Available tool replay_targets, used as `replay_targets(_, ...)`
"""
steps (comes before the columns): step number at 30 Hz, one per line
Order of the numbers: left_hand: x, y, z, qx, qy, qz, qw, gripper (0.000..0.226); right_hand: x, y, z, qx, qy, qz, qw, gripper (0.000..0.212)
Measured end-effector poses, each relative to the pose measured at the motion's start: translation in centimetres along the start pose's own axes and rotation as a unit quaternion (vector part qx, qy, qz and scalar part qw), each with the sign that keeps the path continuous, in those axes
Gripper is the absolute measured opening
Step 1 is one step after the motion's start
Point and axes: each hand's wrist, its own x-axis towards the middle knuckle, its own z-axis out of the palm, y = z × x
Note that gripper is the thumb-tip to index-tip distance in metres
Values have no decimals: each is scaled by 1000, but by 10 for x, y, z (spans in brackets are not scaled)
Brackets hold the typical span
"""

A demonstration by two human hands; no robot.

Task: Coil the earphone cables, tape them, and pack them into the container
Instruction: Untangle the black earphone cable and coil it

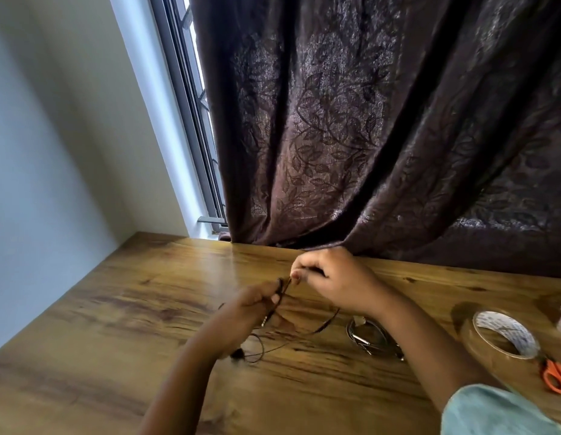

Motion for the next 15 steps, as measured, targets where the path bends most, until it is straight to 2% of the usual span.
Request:
replay_targets(3,-6,7,3,-200,-76,-11,977,41,4,8,2,82,63,-4,995,14)
replay_targets(6,-7,12,1,-301,-112,29,946,42,8,10,14,195,109,11,975,17)
replay_targets(8,-7,17,4,-363,-109,53,924,49,8,10,27,256,114,43,959,18)
replay_targets(12,1,27,17,-432,26,114,894,41,2,18,58,245,77,123,958,19)
replay_targets(15,10,28,14,-409,128,126,895,38,-9,8,70,235,-2,118,965,23)
